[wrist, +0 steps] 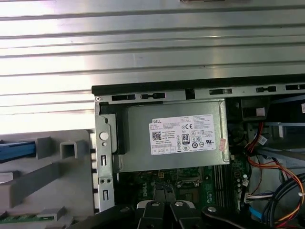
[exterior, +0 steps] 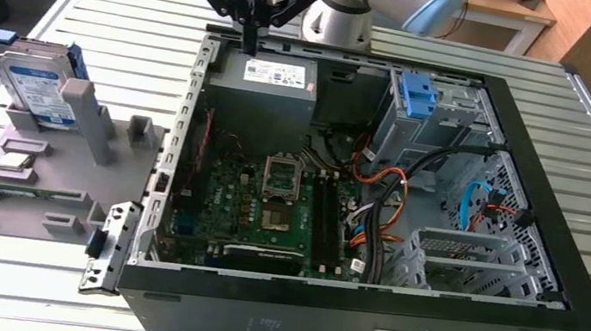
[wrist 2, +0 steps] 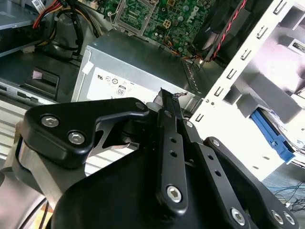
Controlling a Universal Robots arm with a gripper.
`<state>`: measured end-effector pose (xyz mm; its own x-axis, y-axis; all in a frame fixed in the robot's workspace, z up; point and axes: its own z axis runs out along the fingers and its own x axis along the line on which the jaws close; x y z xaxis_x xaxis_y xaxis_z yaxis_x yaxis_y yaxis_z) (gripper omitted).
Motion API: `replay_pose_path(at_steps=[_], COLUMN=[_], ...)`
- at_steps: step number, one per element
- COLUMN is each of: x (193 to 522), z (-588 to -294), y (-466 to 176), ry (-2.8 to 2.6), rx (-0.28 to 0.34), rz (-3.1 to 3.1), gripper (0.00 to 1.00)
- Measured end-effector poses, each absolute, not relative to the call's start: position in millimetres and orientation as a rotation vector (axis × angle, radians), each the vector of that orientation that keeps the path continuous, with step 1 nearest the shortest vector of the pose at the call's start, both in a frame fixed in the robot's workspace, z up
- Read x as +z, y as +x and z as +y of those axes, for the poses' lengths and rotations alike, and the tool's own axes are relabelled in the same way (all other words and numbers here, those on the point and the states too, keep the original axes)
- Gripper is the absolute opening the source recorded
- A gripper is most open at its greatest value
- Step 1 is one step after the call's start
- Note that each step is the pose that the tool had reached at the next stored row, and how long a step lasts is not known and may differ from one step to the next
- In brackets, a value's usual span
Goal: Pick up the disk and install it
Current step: 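Reach for the disk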
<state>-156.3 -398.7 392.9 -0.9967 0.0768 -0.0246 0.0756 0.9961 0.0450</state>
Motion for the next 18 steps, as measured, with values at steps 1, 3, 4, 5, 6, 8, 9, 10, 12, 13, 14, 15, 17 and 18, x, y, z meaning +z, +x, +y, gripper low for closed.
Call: replay_pose_path(at_steps=[1,3,4,5,6,8,9,10,12,13,14,15,17,18], x=[392.8,392.7,392.7,392.7,392.6,392.5,392.4,392.3,392.1,391.9,391.8,391.7,391.6,391.6], z=[-398.7,-398.4,-398.3,-398.1,-397.9,-397.4,-397.1,-396.7,-395.9,-395.5,-395.0,-394.6,-393.9,-393.6], y=[-157.2,-158.5,-159.1,-159.7,-160.3,-161.6,-162.3,-163.2,-165.5,-166.9,-168.4,-169.8,-172.4,-173.4], ry=[0.119,0.12,0.12,0.121,0.122,0.123,0.124,0.125,0.127,0.128,0.13,0.131,0.133,0.134], rx=[0.069,0.068,0.068,0.068,0.068,0.068,0.068,0.068,0.068,0.068,0.069,0.068,0.068,0.068], rz=[3.112,3.112,3.112,3.112,3.112,3.112,3.112,3.112,3.112,3.112,3.112,3.112,3.111,3.111], gripper=[0.11,0.11,0.11,0.11,0.11,0.11,0.11,0.11,0.11,0.11,0.11,0.11,0.11,0.11])
